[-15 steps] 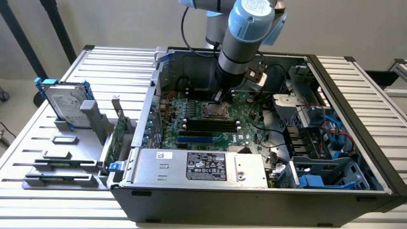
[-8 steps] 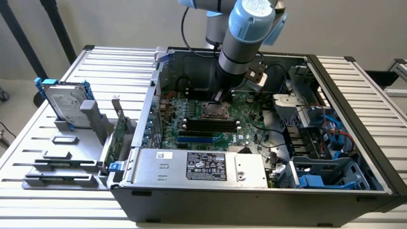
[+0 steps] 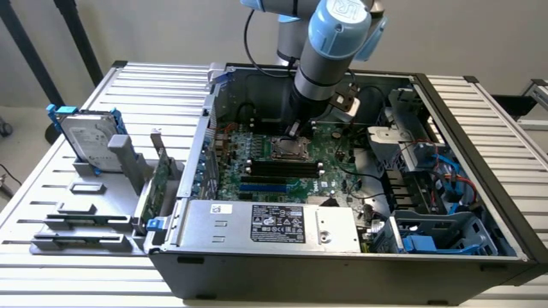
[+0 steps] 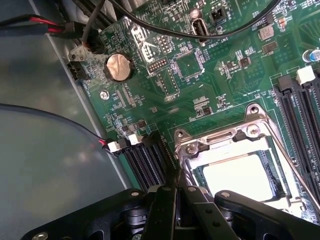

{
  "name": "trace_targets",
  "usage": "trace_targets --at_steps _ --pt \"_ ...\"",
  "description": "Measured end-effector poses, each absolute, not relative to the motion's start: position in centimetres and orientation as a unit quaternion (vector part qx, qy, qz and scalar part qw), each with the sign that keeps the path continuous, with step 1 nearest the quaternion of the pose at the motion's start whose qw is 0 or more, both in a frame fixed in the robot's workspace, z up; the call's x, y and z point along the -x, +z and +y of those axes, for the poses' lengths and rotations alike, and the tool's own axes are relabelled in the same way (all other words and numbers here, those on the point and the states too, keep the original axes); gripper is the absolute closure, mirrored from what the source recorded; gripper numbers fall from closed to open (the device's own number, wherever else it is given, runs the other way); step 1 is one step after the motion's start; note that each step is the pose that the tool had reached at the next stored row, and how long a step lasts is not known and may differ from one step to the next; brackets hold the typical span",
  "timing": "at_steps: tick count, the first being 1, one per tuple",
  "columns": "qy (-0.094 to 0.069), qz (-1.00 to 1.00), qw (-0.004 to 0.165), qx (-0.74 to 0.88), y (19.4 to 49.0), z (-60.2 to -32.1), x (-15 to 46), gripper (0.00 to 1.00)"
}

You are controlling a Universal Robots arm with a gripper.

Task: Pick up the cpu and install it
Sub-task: 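Install the first cpu locking lever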

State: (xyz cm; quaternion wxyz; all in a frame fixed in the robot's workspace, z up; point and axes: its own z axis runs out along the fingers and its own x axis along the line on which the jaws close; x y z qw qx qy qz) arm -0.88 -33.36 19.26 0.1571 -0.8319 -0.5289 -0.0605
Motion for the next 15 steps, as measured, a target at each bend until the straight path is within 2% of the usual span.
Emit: trace_targets --at_steps 15 --pt "-0.057 -0.532 0.162 0.829 20.02 -33.88 0.87 0.89"
